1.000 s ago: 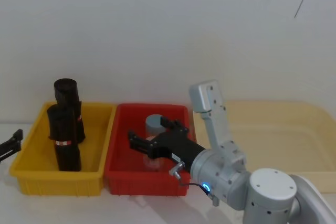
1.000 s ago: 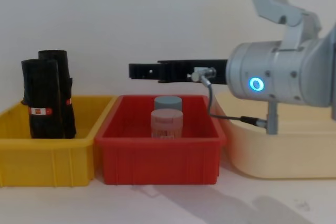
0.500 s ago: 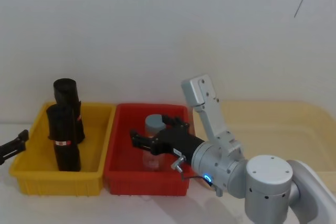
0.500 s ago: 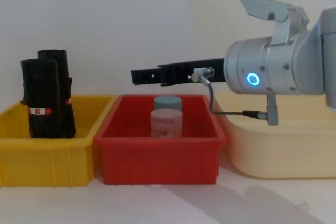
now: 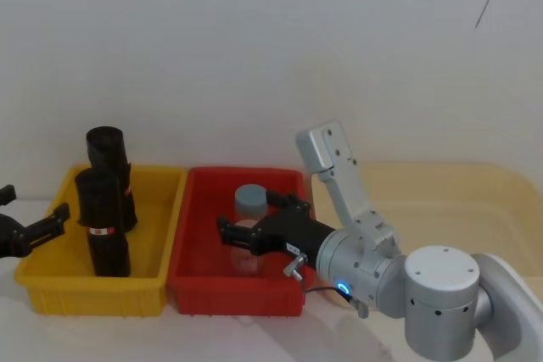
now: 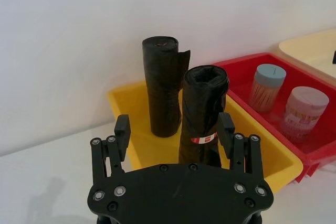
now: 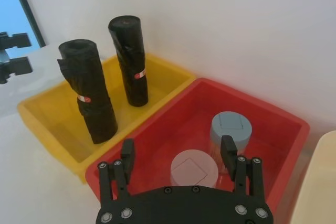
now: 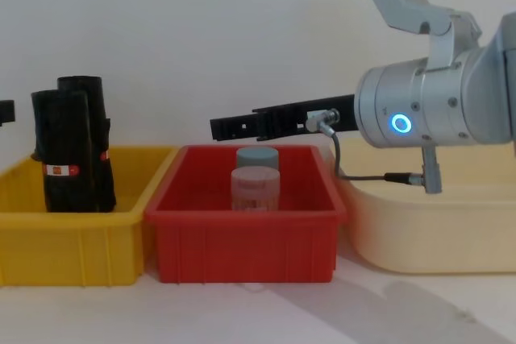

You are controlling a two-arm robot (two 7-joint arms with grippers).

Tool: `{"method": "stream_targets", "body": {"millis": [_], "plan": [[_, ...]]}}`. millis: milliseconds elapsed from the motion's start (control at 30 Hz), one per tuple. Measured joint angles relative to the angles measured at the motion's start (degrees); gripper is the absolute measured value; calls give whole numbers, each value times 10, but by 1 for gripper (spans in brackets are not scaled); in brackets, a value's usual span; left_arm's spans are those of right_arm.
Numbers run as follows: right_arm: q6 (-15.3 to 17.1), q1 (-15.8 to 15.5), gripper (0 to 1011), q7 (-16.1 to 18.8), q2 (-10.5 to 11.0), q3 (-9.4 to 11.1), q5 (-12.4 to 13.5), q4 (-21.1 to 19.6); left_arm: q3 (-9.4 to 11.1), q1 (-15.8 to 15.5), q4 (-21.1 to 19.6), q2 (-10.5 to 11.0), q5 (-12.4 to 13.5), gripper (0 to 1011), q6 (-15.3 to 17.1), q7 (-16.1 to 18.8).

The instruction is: Pick up the garbage bag with the one hand and transfer it to the other hand.

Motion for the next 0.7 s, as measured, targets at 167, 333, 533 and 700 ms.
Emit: {"method": "stream_targets", "body": {"millis": [167,333,533,700], "plan": [[7,-1,1001,7,2,1,0,0,11,-18,18,-8,-9,1001,-1,-6],[13,-4,1002,12,4,2,2,0,23,-36,32,-14,-17,1001,-1,-18],[16,-7,1002,15,6,5,4,0,47,-71,51,-25,-26,1001,-1,-39],[19,-9,1002,17,9,7,6,2,68,-103,69,-34,-28,1002,-1,-53]]}}
